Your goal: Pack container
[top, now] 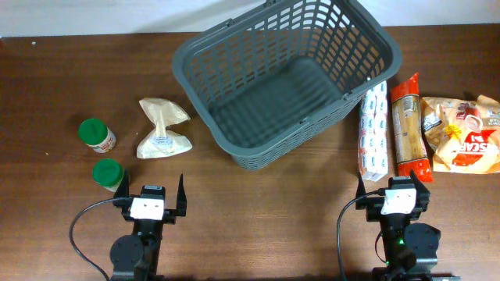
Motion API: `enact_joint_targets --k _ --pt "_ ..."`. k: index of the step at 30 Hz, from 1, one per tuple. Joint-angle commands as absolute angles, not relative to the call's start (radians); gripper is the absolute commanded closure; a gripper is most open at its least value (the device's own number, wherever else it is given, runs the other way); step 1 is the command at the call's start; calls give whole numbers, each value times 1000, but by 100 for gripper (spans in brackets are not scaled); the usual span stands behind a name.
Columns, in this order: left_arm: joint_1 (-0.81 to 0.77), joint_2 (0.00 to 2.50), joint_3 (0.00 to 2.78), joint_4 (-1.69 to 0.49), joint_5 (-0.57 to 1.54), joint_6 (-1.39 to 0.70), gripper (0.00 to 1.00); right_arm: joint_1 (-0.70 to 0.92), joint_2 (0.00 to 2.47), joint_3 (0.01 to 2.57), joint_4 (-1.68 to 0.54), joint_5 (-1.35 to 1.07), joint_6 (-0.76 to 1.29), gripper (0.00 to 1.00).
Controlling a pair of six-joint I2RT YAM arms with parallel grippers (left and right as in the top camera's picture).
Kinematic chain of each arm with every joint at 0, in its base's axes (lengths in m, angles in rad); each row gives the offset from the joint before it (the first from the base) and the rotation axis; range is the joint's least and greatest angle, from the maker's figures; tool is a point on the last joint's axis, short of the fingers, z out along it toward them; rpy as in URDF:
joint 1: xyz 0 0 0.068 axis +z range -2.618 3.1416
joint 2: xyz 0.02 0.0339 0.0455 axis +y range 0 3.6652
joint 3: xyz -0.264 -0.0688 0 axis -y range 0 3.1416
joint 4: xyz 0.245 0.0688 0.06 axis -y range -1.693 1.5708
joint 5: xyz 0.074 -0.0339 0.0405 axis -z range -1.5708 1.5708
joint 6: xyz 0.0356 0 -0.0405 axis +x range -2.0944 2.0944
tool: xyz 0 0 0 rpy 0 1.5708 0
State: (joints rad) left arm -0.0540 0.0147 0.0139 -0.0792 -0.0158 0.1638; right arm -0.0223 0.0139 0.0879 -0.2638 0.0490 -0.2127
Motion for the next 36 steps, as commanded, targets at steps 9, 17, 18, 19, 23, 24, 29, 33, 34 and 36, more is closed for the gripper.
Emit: enact_joint_targets --k 9,17,18,19,23,24,29,33,34,36 --pt "-50 6 10 -64 183 133 1 -13 4 82 -269 16 -159 1" --pt "-49 7 124 -65 207 -200 1 -13 4 109 -271 -278 13 1" --pt "-49 11 168 -68 208 -202 1 -13 6 125 -282 -298 40 1" --pt "-49 20 219 -77 211 -202 1 -13 9 150 -305 -312 76 1" --pt "-49 130 498 -259 194 -200 1 -13 58 319 -432 -301 112 1" --pt "-49 163 552 -304 194 -200 1 -13 80 360 -450 -299 109 1" --pt "-49 425 878 -573 195 -161 1 -13 296 652 -628 -295 97 1" --pt "-49 641 1141 -764 195 -91 1 -13 542 942 -832 -295 17 1" --pt "-49 701 1216 -820 196 -78 1 -13 617 1038 -905 -292 -6 1" --pt "-50 813 1363 -934 199 -53 1 -13 767 1242 -1067 -264 -26 1"
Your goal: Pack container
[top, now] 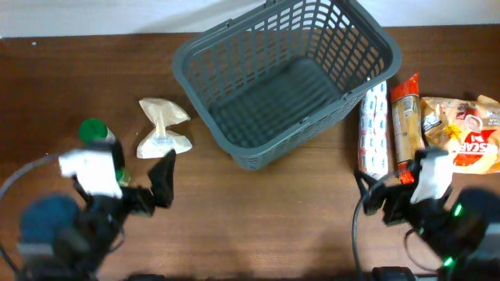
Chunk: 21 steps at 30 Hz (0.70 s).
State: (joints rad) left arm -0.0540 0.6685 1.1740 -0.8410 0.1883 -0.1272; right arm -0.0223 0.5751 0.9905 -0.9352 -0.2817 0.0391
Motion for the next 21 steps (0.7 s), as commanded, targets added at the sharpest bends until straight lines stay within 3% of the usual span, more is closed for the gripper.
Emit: enact_joint_targets --k 1,7,13,14,15,16,17,18,21 --pt "-49 865 1432 -988 207 -39 1 -13 830 1332 -1135 -244 -27 1" --pt "-49 1094 1781 -1225 352 39 1 -13 1179 1876 -1469 -216 -26 1" --pt "-49 1127 1850 -1240 483 31 1 -13 1330 2058 -1515 -281 -25 1" --pt "-49 1127 1850 -1238 483 31 1 -13 1343 2065 -1503 -301 -13 4" --pt "-49 1127 1850 -1239 483 31 1 -13 1353 2067 -1489 -313 9 14" --pt "-50 1127 1850 -1242 489 31 28 -13 1362 2067 -1473 -314 45 25" --pt "-54 1129 1850 -1246 499 31 79 -13 1372 2067 -1457 -315 86 36" --pt "-64 1131 1850 -1252 508 30 98 -13 1384 2067 -1443 -315 119 46" --pt "-131 1140 1850 -1288 500 27 98 -13 1419 2067 -1398 -314 141 66"
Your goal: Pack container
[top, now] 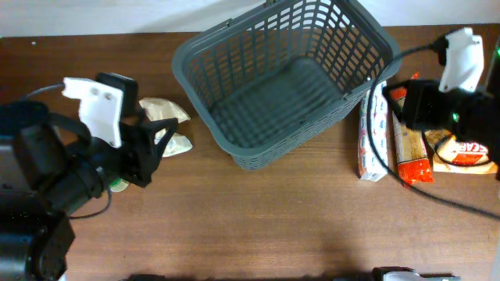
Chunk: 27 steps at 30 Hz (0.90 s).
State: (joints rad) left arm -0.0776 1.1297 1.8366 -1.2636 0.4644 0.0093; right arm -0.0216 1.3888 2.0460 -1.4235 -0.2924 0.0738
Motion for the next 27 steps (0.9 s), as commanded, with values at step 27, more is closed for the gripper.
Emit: enact_joint_targets --k 27 --pt "-894 1644 1850 -1436 -22 130 98 -13 1774 2066 -1250 -304 163 96"
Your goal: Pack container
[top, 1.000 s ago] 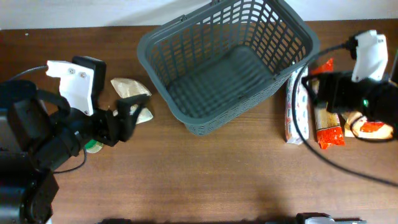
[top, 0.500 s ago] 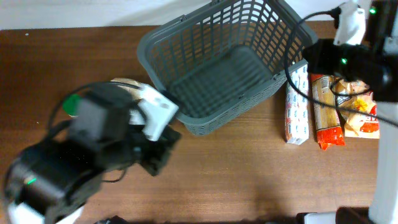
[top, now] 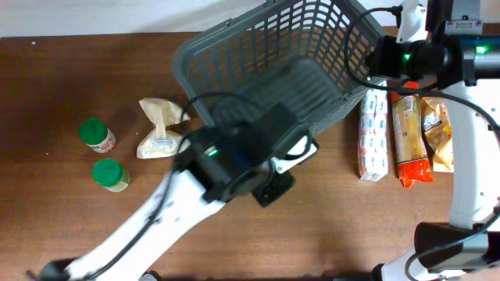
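The grey mesh basket (top: 312, 47) stands at the back centre, nothing visible inside. My left arm reaches up from the bottom left; its blurred head hangs high over the basket's front wall, and the left gripper (top: 273, 186) is a dark smear whose jaws cannot be read. The right gripper (top: 380, 61) is at the basket's right rim, its fingers not discernible. On the left lie a cream bag (top: 162, 129) and two green-lidded jars (top: 95, 134) (top: 108, 173). On the right lie a white-and-blue packet (top: 373, 133), an orange packet (top: 409, 136) and a snack bag (top: 437, 136), partly behind the right arm.
The right arm's white link (top: 469, 156) runs down the table's right side, with cables looping over the basket corner. Bare brown tabletop (top: 328, 226) lies in front of the basket.
My left arm was over the cream bag and jars and is now over the basket's front wall. The right arm has moved further back, to the basket's right rim. No item has moved.
Both arms first sat folded at the table's front edge. Then they were raised, the left by the jars, the right by the packets. Later the left hung over the cream bag and the right above the packets. Now both are at the basket.
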Motion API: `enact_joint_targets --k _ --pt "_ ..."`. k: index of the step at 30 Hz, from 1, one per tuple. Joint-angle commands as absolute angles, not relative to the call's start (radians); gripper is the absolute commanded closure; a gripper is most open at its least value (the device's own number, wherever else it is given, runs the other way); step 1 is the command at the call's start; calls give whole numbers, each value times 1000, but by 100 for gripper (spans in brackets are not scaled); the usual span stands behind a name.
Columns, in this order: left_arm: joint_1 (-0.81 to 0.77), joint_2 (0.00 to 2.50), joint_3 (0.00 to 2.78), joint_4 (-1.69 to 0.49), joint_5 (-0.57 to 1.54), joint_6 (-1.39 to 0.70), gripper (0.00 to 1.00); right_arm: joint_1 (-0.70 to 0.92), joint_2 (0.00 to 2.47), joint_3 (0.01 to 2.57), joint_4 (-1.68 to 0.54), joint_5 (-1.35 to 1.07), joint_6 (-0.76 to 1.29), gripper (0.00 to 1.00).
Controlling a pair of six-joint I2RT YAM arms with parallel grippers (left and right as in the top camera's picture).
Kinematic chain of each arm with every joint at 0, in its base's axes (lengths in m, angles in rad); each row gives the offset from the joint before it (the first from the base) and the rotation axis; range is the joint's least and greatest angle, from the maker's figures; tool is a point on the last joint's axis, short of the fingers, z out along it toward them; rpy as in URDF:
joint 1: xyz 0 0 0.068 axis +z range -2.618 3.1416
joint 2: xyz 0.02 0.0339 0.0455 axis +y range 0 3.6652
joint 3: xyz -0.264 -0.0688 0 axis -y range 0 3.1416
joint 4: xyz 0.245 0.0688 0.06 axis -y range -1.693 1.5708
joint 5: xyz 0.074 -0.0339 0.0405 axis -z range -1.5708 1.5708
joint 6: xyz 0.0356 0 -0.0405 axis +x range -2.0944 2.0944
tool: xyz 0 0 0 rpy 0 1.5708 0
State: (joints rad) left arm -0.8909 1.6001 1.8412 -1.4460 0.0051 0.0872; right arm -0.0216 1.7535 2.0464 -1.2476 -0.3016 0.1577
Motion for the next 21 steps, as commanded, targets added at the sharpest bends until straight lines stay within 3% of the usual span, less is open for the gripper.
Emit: enact_joint_targets --k 1,9,21 --pt "-894 1660 1850 -1433 -23 134 98 -13 1777 2066 -1253 -304 163 96" --pt "-856 1738 1850 -1413 -76 137 98 -13 1797 2064 -1306 -303 145 96" --pt "-665 1738 1849 -1397 -76 138 98 -13 1812 2064 -1410 -278 131 96"
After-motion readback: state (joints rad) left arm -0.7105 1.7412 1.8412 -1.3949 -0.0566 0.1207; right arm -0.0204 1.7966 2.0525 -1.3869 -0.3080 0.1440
